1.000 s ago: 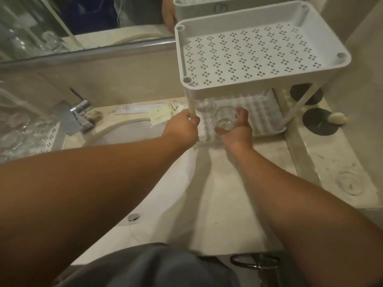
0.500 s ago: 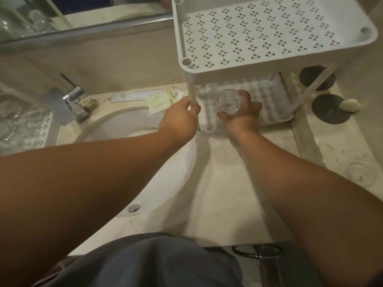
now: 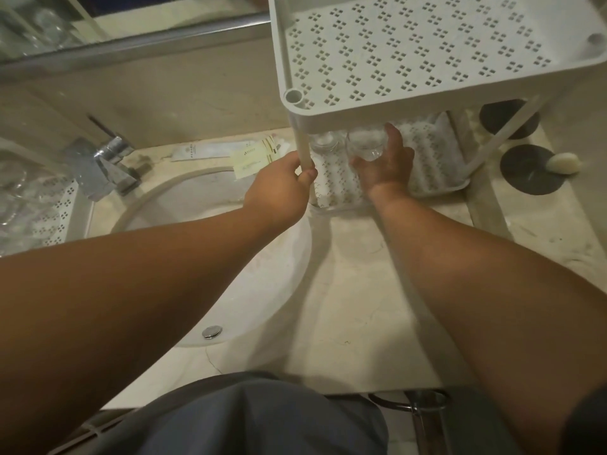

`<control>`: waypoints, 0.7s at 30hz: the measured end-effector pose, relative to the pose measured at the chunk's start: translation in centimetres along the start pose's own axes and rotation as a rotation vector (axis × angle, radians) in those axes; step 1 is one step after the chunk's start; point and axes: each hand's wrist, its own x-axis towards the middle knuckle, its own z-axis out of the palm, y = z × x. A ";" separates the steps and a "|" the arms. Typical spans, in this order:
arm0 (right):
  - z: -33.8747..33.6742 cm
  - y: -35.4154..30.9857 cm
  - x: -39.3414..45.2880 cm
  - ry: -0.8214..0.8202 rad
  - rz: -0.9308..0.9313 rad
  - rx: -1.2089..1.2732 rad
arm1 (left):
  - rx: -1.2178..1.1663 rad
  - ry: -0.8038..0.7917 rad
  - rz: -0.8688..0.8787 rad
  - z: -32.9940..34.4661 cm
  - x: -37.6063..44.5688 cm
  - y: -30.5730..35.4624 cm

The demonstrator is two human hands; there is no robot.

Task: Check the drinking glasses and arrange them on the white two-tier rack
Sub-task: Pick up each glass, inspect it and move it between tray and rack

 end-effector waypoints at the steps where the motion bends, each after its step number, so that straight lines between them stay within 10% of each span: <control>1: 0.1 -0.1 0.1 0.003 -0.006 0.007 | 0.014 0.003 0.007 0.0 0.0 0.0; 21: 1.9 -1.5 0.7 -0.021 -0.038 0.103 | 0.037 0.029 0.039 0.2 0.3 -0.6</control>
